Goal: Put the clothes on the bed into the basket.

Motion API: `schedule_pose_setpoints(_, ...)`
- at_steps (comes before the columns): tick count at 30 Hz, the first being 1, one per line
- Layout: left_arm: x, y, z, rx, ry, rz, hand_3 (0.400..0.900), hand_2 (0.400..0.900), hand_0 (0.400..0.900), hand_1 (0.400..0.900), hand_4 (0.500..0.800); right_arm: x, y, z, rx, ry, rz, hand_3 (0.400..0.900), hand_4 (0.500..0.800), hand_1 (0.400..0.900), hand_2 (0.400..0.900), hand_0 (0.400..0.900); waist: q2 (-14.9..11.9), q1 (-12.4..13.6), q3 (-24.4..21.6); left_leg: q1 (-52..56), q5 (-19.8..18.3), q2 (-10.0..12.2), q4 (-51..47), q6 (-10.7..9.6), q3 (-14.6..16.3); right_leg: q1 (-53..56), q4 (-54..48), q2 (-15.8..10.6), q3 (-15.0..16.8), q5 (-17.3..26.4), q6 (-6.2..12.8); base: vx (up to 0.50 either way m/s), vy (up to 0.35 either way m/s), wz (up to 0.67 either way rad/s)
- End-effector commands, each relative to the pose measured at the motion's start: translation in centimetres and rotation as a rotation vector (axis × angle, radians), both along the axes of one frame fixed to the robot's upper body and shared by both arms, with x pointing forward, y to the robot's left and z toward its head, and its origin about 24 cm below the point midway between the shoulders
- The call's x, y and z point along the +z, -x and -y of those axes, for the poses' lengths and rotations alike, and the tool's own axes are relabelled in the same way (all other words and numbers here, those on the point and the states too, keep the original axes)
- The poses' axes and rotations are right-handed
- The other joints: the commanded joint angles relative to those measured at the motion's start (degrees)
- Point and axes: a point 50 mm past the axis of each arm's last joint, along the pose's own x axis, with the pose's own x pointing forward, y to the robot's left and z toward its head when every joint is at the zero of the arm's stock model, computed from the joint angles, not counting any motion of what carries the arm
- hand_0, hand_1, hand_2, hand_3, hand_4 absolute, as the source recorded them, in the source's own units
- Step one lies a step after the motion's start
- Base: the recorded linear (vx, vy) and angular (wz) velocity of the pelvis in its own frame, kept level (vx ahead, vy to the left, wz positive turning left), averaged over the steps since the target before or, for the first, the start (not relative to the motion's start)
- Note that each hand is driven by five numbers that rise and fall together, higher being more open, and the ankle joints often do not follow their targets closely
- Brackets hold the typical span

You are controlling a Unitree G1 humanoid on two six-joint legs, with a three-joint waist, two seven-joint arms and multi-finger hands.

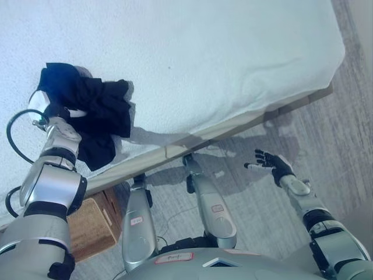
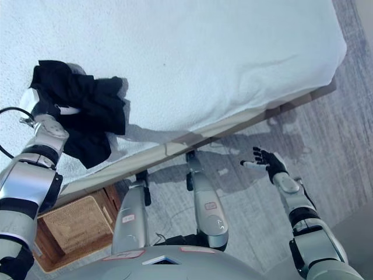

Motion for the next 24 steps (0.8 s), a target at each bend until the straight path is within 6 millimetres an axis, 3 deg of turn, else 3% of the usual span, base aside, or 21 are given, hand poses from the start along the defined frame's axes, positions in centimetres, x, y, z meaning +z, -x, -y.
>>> schedule_pose_setpoints(1, -0.2, 0.5, -0.6, 0.016, -0.019, -0.038, 0.400, 0.400, 0.400, 0.400, 0.500, 2.7, -0.1, 3.8, -0.059, 0.085, 0.074, 0.900, 0.800, 0.900, 0.900, 0.900, 0.69, -2.01, -1.94, -2.09, 3.30, 3.92, -0.66, -2.69, 0.02, -1.63, 3.02, -3.41, 1.17, 5.64, 1.87, -0.02, -0.015, 0.06)
schedule_pose_setpoints(8, -0.8, -0.4, 1.2, -0.026, 0.032, -0.003, 0.400, 0.400, 0.400, 0.400, 0.500, 1.9, 0.7, 3.6, -0.069, 0.072, 0.060, 0.900, 0.800, 0.900, 0.900, 0.900, 0.66, -2.04, -3.12, -3.15, 3.05, 3.85, 0.02, -2.88, -0.41, -2.13, 3.00, -3.37, 0.76, 5.71, 1.69, -0.01, -0.009, 0.00)
schedule_pose_setpoints(13, -3.3, 0.1, 2.6, -0.055, 0.110, -0.022, 0.400, 0.400, 0.400, 0.400, 0.500, 0.8, 2.1, 4.1, -0.110, 0.079, 0.010, 0.900, 0.800, 0.900, 0.900, 0.900, 1.36, -0.70, -5.27, 0.75, 1.99, 4.75, -0.70, -3.22, 0.10, 1.26, 3.16, -3.20, 0.19, 4.52, 1.69, 0.07, -0.010, -0.05)
schedule_pose_setpoints(24, -6.7, 3.3, 0.9, -0.014, 0.188, -0.081, 0.400, 0.400, 0.400, 0.400, 0.500, -1.4, 5.7, 5.7, -0.226, 0.094, -0.128, 0.900, 0.800, 0.900, 0.900, 0.900, 3.59, 3.71, -8.75, 19.57, 2.98, 4.14, -10.56, -3.35, 1.46, 17.35, 1.11, -4.35, -1.15, 1.37, 2.09, 0.16, 0.017, 0.06)
